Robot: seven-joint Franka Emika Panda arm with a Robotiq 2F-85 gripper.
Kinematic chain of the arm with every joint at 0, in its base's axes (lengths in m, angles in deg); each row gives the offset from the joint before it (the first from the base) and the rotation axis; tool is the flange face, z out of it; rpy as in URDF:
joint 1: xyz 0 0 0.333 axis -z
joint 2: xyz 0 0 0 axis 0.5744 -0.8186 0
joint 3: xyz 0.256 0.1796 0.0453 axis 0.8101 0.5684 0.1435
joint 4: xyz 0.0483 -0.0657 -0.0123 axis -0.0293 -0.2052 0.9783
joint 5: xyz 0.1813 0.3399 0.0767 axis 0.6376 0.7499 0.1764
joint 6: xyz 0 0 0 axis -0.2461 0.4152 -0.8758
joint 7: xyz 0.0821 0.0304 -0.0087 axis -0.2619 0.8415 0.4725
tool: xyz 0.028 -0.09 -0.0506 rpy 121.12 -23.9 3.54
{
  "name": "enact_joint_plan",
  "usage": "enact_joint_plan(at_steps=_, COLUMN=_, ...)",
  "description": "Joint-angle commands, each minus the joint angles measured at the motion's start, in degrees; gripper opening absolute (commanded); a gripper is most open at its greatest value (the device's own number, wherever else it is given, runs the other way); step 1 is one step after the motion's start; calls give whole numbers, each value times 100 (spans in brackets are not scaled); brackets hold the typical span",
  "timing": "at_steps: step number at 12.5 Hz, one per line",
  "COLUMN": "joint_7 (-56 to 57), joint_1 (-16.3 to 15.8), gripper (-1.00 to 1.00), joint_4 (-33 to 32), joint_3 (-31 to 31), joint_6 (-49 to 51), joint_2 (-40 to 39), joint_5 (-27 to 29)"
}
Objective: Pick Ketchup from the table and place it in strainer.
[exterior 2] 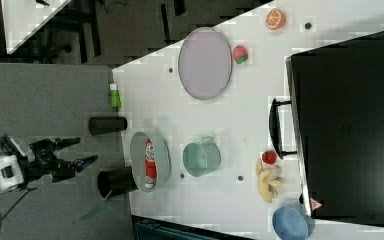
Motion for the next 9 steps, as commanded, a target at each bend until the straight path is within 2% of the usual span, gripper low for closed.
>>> enact_joint_plan(at_steps=1, joint_7=-135, joint_1=357, gripper=100, joint_4=342, joint_3=-798, joint_6=962, joint_2=-98, joint_5=146)
enact_joint_plan(at_steps=5, joint_7=410, joint_1=361, gripper=100, joint_4=529, joint_3=-1447, joint_6=1274, joint_2=-72, joint_5=-117)
enact_joint_plan(at_steps=7, joint_7=454, joint_1=361, gripper=100, joint_4=527, joint_3=-1495, joint_6=1227, joint_2=-143, joint_5=-440)
enact_joint_plan(at_steps=9, joint_7=465, joint_1=362, gripper=100, joint_4=519, joint_3=-1494, joint_6=1180, joint_2=-153, joint_5=-453)
